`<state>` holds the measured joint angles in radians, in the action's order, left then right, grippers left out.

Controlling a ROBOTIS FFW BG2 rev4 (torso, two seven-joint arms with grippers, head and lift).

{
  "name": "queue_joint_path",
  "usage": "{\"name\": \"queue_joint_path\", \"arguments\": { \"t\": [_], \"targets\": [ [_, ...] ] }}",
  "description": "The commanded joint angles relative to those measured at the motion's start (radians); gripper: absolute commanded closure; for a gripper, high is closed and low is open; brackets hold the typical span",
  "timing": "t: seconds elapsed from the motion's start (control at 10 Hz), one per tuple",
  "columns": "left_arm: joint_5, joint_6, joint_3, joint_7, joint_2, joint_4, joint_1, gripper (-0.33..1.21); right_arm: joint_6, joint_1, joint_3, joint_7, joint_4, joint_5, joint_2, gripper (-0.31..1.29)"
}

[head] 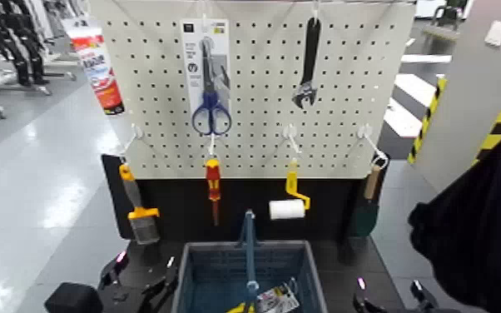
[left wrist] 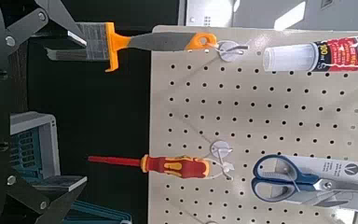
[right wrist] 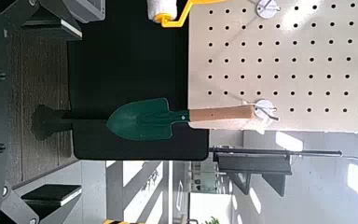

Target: Grasp the handle of the crate.

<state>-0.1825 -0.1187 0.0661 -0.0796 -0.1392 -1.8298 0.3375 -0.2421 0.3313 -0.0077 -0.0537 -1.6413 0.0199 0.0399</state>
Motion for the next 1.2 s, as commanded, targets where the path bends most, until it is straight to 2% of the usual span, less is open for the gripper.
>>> {"name": "queue_joint_path", "arguments": {
  "t": [0.1,0.5,0.7,0.9,1.2],
  "targets": [
    [-0.006,0.005,-0.002,-0.009,0.001,0.001,-0.002,0.27,0.0,0.0,0.002,0.0,0.0,0.0,0.0,0.14],
    [-0.077,0.054,-0.012,-0.068,0.0,0.0,-0.023,0.27,0.003,-0.003,0.005,0.0,0.004,0.0,-0.002,0.14],
    [-0.153,0.129,0.003,-0.068,-0.02,-0.032,-0.044,0.26,0.007,-0.005,0.006,-0.002,0.004,0.0,-0.002,0.14],
    [-0.262,0.235,0.014,-0.088,-0.046,-0.063,-0.077,0.26,0.01,-0.009,0.009,0.0,0.006,0.0,0.0,0.14],
    [-0.511,0.444,-0.023,-0.112,-0.043,-0.088,-0.113,0.26,0.018,-0.012,0.012,0.0,0.003,0.0,0.005,0.14]
  ]
}}
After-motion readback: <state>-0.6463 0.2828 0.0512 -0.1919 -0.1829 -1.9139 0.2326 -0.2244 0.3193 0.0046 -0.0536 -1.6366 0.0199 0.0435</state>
